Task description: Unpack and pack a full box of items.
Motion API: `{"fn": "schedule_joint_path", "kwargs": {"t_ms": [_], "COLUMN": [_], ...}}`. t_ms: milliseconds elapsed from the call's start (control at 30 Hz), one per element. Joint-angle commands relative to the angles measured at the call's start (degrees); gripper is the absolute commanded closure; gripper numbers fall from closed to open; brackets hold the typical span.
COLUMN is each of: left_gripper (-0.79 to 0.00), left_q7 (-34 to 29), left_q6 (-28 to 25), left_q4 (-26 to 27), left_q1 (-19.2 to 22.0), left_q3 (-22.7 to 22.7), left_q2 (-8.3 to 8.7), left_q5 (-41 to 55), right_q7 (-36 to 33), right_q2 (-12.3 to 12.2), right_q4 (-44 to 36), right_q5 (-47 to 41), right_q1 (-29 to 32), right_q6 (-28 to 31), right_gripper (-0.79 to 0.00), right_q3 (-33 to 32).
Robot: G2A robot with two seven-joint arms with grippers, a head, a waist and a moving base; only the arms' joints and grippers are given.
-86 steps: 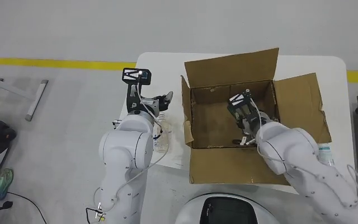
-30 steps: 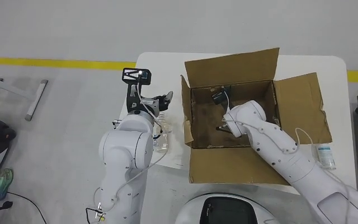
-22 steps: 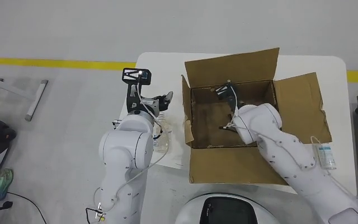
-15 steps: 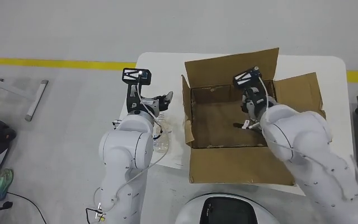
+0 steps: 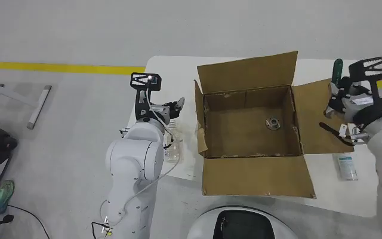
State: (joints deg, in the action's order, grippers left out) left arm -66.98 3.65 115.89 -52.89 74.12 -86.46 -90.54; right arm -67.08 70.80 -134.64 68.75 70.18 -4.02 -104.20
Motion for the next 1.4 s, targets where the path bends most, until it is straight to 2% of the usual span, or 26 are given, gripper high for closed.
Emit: {"fn": "schedule_joint_path", "kwargs": {"t_ms": [0,167,333,533,733,1000,1033,1100,1133,1233,1300,1367], "left_gripper": [-0.785,-0.785,-0.785,-0.785,-0.785,-0.785,-0.785,-0.785,-0.785,-0.785,-0.785,-0.785], "left_q7": [0.0,0.0,0.0,0.0,0.0,0.0,0.0,0.0,0.0,0.0,0.0,0.0], "left_q6": [0.0,0.0,0.0,0.0,0.0,0.0,0.0,0.0,0.0,0.0,0.0,0.0], "left_q4": [0.0,0.0,0.0,0.0,0.0,0.0,0.0,0.0,0.0,0.0,0.0,0.0], "left_q1": [0.0,0.0,0.0,0.0,0.0,0.0,0.0,0.0,0.0,0.0,0.0,0.0], "left_q3": [0.0,0.0,0.0,0.0,0.0,0.0,0.0,0.0,0.0,0.0,0.0,0.0], "left_q2": [0.00,0.00,0.00,0.00,0.00,0.00,0.00,0.00,0.00,0.00,0.00,0.00], "left_q5": [0.0,0.0,0.0,0.0,0.0,0.0,0.0,0.0,0.0,0.0,0.0,0.0], "right_q7": [-1.0,-3.9,-7.0,-7.6,-7.7,-10.1,-10.2,-10.7,-11.0,-11.4,-11.9,-12.1], "right_q2": [-0.2,-0.3,0.1,0.2,-0.2,-1.0,-1.1,-1.3,-1.4,-1.5,-1.6,-1.7], "right_q4": [0.0,0.0,0.1,4.9,10.0,16.5,17.0,17.8,18.2,19.2,19.3,18.9], "right_q5": [-1.6,-7.0,-9.1,-7.3,-3.5,0.8,1.2,2.3,3.0,3.6,4.0,3.9], "right_q1": [2.1,8.8,18.3,24.6,24.7,21.4,21.0,20.3,20.1,19.2,19.0,18.8], "right_q6": [0.9,1.8,2.6,4.9,5.6,6.7,6.8,6.8,6.8,6.5,6.4,6.1], "right_gripper": [0.000,0.000,0.000,0.000,0.000,0.000,-0.111,-0.271,-0.323,-0.342,-0.391,-0.560], "right_q3": [-6.3,-18.6,-24.9,-23.3,-19.3,-14.0,-13.4,-12.5,-12.0,-10.7,-10.2,-10.0]}}
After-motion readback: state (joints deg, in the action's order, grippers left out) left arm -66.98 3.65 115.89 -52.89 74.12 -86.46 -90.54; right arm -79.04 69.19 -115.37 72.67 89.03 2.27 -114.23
